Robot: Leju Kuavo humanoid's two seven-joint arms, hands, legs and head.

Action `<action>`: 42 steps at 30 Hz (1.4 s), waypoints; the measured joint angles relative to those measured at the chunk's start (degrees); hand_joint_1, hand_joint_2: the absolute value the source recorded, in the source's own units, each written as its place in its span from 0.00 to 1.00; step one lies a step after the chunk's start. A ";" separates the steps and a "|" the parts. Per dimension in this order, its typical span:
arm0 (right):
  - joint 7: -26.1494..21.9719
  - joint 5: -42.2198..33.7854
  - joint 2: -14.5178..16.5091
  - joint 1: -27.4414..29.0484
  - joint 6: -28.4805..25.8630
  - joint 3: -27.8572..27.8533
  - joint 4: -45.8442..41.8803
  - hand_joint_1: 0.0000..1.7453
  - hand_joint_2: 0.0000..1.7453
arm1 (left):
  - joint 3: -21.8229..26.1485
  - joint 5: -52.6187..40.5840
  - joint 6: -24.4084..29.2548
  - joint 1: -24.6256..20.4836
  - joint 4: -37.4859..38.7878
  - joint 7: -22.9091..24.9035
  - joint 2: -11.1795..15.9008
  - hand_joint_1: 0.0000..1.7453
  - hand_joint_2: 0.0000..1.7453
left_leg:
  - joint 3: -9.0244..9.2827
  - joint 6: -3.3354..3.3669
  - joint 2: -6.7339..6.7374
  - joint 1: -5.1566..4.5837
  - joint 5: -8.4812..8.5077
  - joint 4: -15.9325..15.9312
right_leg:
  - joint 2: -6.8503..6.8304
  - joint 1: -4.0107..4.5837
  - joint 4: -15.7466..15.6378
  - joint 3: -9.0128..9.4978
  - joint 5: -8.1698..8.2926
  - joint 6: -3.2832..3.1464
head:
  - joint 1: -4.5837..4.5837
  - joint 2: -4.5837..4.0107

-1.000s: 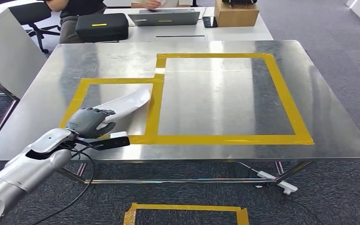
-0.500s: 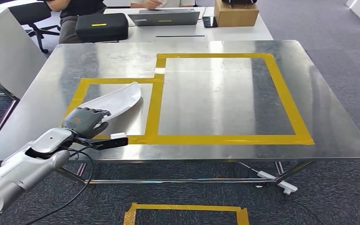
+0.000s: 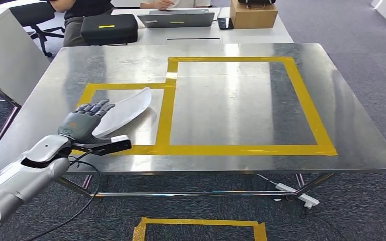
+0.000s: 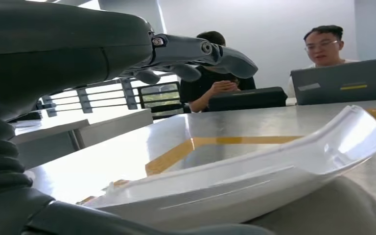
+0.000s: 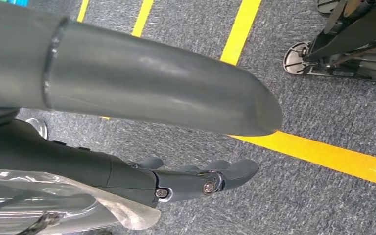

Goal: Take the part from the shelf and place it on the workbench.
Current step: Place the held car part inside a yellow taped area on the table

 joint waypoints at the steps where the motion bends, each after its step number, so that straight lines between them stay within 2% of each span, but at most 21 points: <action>1: -0.02 0.00 -0.01 0.04 0.01 0.00 0.00 0.00 0.00 | 0.25 0.32 0.17 -0.02 -0.38 -0.02 -0.02 0.00 0.00 | 0.00 0.00 0.00 0.00 0.00 0.00 | 0.00 0.00 0.00 0.00 0.00 0.00 | 0.00 0.00; 16: -0.11 -0.11 -0.31 0.44 -0.20 -0.05 -0.34 0.00 0.00 | 3.38 5.96 4.84 1.59 -9.32 -3.17 0.54 0.00 0.00 | 0.00 0.00 0.00 0.00 0.00 0.00 | -0.01 0.00 0.00 0.01 0.00 0.00 | 0.00 0.00; 22: -0.12 -0.26 -0.35 0.87 -0.23 -0.11 -0.55 0.00 0.00 | 4.21 7.27 6.39 4.19 -16.43 -4.55 2.43 0.00 0.00 | -0.08 0.29 0.00 -0.10 -0.19 0.29 | -0.01 -0.11 -0.08 0.04 0.01 0.12 | -0.01 0.00; 25: -0.18 -0.28 -0.36 1.09 -0.28 -0.13 -0.66 0.00 0.00 | 4.54 7.35 6.58 5.40 -19.91 -4.91 3.86 0.00 0.00 | -0.18 0.56 0.00 -0.20 -0.36 0.55 | 0.00 -0.20 -0.08 0.06 -0.01 0.35 | -0.01 0.00; 29: -0.28 -0.29 -0.39 1.16 -0.29 -0.15 -0.70 0.00 0.00 | 4.85 7.37 6.88 6.71 -23.52 -5.34 5.38 0.00 0.00 | -0.17 1.32 0.14 -0.22 0.13 0.25 | 0.01 -0.38 -0.14 -0.04 0.05 1.16 | -0.02 0.00; 30: -0.30 -0.30 -0.42 1.17 -0.28 -0.16 -0.72 0.00 0.00 | 4.93 7.31 6.97 7.06 -24.36 -5.53 5.69 0.00 0.00 | -0.07 1.63 0.28 -0.08 0.49 -0.20 | -0.18 -0.32 0.41 -0.37 -0.60 1.32 | 0.05 0.00; 31: -0.33 -0.32 -0.45 1.17 -0.28 -0.17 -0.74 0.00 0.00 | 4.99 7.18 7.05 7.46 -25.16 -5.72 6.01 0.00 0.00 | -0.02 1.89 0.43 0.08 0.81 -0.66 | -0.41 -0.25 2.02 -1.12 -1.93 1.42 | 0.16 0.00; 32: -0.37 -0.33 -0.49 1.15 -0.27 -0.17 -0.77 0.00 0.00 | 5.03 7.03 7.11 7.92 -25.85 -5.87 6.33 0.00 0.00 | -0.02 2.05 0.60 0.22 1.05 -0.94 | -0.69 -0.22 4.76 -2.33 -3.82 1.52 | 0.27 0.00; 34: -0.44 -0.35 -0.50 1.13 -0.27 -0.17 -0.79 0.00 0.00 | 5.01 6.75 7.16 8.93 -26.73 -6.03 6.86 0.00 0.00 | -0.28 2.16 0.81 0.23 1.22 -1.01 | -0.96 -0.22 12.42 -5.43 -7.59 1.79 | 0.41 0.00; 35: -0.44 -0.35 -0.50 1.14 -0.27 -0.17 -0.80 0.00 0.00 | 5.00 6.71 7.16 9.41 -26.99 -6.05 7.04 0.00 0.00 | -0.40 2.09 0.91 0.25 1.30 -0.98 | -1.00 -0.27 15.19 -6.52 -8.37 1.95 | 0.40 0.00; 36: -0.44 -0.36 -0.52 1.17 -0.27 -0.17 -0.80 0.00 0.00 | 4.99 6.69 7.16 9.80 -27.22 -6.08 7.19 0.00 0.00 | -0.52 1.99 0.96 0.31 1.38 -0.95 | -1.02 -0.35 16.04 -6.73 -8.05 2.09 | 0.40 0.00; 37: -0.44 -0.37 -0.55 1.18 -0.27 -0.17 -0.81 0.00 0.00 | 4.98 6.67 7.16 10.06 -27.42 -6.10 7.32 0.00 0.00 | -0.62 1.85 0.96 0.40 1.47 -0.87 | -1.04 -0.46 14.56 -5.80 -6.64 2.23 | 0.41 0.00; 38: -0.44 -0.39 -0.59 1.17 -0.28 -0.17 -0.81 0.00 0.00 | 4.98 6.61 7.16 10.22 -27.63 -6.12 7.43 0.00 0.00 | -0.72 1.68 0.94 0.53 1.52 -0.73 | -1.05 -0.63 11.07 -3.87 -4.57 2.38 | 0.41 0.00; 40: -0.46 -0.44 -0.68 1.09 -0.28 -0.18 -0.84 0.00 0.00 | 5.01 6.31 7.16 10.35 -28.13 -6.20 7.82 0.00 0.00 | -1.18 1.06 0.80 0.63 1.58 -0.20 | -0.71 -0.79 3.40 0.44 -1.84 2.48 | 0.46 0.00; 41: -0.51 -0.45 -0.70 1.04 -0.27 -0.19 -0.86 0.00 0.00 | 5.03 6.12 7.17 10.45 -28.43 -6.25 8.10 0.00 0.00 | -1.48 0.61 0.71 0.60 1.69 0.12 | -0.50 -0.79 1.15 1.64 -1.35 2.33 | 0.50 0.00; 42: -0.55 -0.47 -0.70 1.02 -0.26 -0.20 -0.88 0.00 0.00 | 5.05 5.96 7.19 10.62 -28.72 -6.32 8.40 0.00 0.00 | -1.78 0.13 0.62 0.54 1.90 0.33 | -0.30 -0.70 0.31 2.05 -1.39 2.07 | 0.52 0.00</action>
